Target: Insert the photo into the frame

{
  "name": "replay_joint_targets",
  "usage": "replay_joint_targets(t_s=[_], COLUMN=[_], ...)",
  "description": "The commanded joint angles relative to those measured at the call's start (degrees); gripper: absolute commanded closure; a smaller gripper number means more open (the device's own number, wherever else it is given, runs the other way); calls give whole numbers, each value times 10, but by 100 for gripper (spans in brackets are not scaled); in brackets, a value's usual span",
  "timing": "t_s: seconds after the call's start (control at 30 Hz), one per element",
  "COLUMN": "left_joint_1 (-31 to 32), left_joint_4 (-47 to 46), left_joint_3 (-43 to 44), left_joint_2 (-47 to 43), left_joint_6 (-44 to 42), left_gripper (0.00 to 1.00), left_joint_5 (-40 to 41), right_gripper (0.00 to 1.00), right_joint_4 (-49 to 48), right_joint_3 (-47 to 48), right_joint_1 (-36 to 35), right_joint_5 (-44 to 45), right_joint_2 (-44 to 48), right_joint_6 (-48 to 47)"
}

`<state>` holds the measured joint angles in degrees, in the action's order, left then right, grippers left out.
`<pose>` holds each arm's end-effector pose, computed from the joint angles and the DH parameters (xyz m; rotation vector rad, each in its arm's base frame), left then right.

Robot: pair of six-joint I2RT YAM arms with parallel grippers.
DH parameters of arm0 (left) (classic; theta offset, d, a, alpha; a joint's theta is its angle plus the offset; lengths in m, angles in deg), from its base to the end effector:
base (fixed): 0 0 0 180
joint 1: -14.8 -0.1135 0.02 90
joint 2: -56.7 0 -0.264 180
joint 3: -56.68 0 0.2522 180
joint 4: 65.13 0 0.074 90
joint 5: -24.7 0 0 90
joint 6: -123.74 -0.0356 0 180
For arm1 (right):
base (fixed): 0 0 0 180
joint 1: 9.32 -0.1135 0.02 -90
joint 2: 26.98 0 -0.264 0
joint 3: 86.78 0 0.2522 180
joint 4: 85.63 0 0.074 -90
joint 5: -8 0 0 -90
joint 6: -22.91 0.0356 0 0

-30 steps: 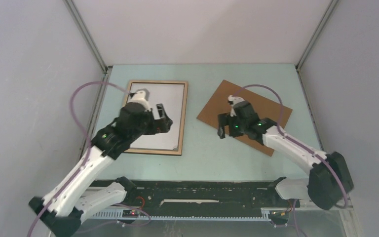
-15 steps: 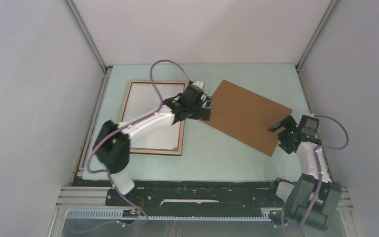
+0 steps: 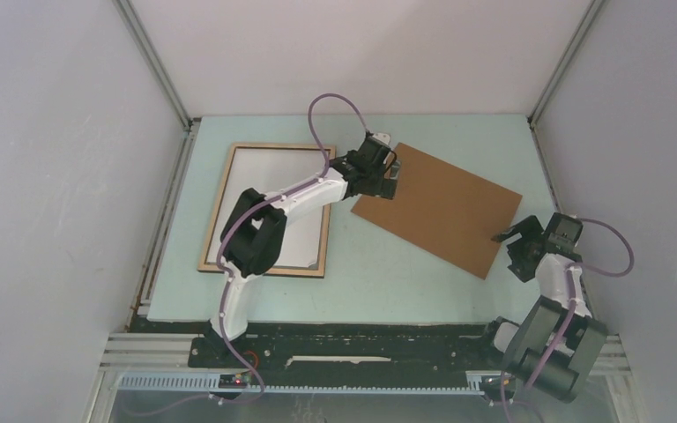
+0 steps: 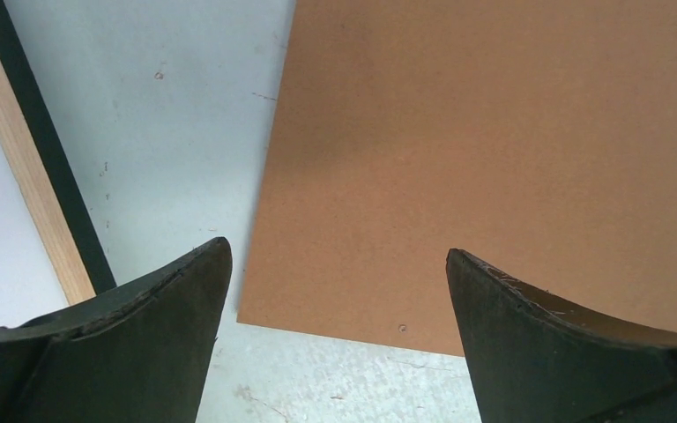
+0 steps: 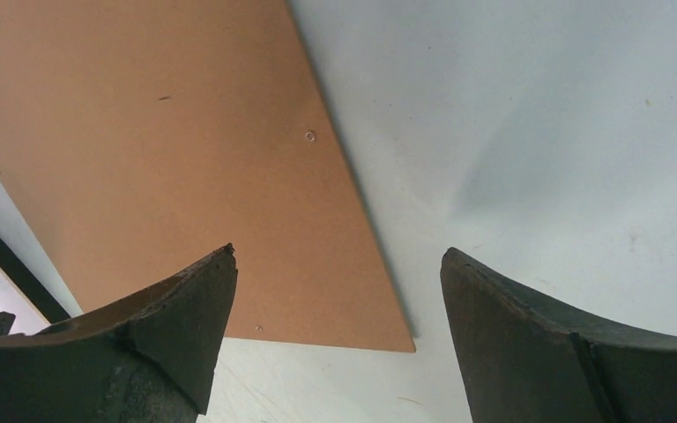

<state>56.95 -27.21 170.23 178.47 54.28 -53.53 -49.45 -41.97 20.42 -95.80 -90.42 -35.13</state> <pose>0.3637 -0.3194 0.2234 0.3479 2.3475 -0.2879 0.1809 -0.0936 0.1803 1.2067 2.2084 0.3197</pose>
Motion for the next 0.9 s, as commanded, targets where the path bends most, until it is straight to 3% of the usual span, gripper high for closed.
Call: replay_joint_targets(t_s=[0.0,0.47,0.87], left_joint_1=[-24,-50,-73], left_joint_4=[5,3,-42], left_joint_3=[33,23,-33], left_joint_2=[16,48,62], left_joint_6=[6,74,145], left_gripper=[0,0,0], left_joint_5=[-18,-78,-213], right_gripper=[9,14,14], right_joint_4=[-42,-75,-92], right_joint_3=[1,0,-12], right_joint_1=[6,4,-8], right_joint_5=[-21,-83,-106], right_joint_2=[-35,-110,-122], right_joint_6=[-16,-25,-32])
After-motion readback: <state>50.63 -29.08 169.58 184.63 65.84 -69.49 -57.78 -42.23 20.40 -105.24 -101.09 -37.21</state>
